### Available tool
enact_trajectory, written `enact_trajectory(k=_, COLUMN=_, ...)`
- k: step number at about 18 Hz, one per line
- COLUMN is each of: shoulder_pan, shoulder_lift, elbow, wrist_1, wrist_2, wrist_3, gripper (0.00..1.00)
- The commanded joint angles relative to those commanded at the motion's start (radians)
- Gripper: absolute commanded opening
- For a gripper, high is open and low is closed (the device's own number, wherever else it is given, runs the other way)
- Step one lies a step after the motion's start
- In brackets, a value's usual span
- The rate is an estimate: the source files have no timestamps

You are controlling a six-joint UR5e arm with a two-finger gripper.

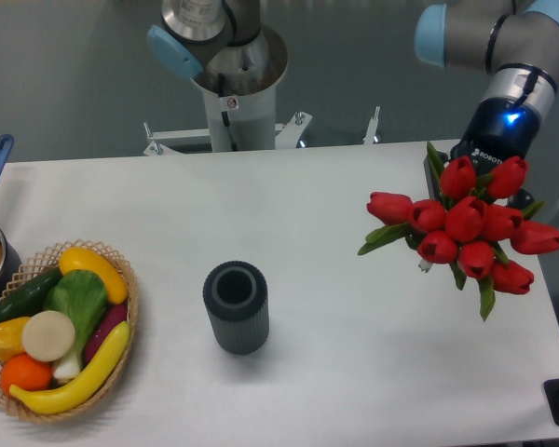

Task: Insert the flowers into the vase
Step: 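Carry the red tulip bouquet in the gripper over the grey vase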

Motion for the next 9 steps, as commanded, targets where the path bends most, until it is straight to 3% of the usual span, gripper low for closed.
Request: enact_trajectory(k=9, shoulder_pan=-0.014, shoulder_lift=0.002, elbow=-0.014, wrist_1=0.006, wrist_2=-0.006, wrist_3=0.008, gripper=0.13)
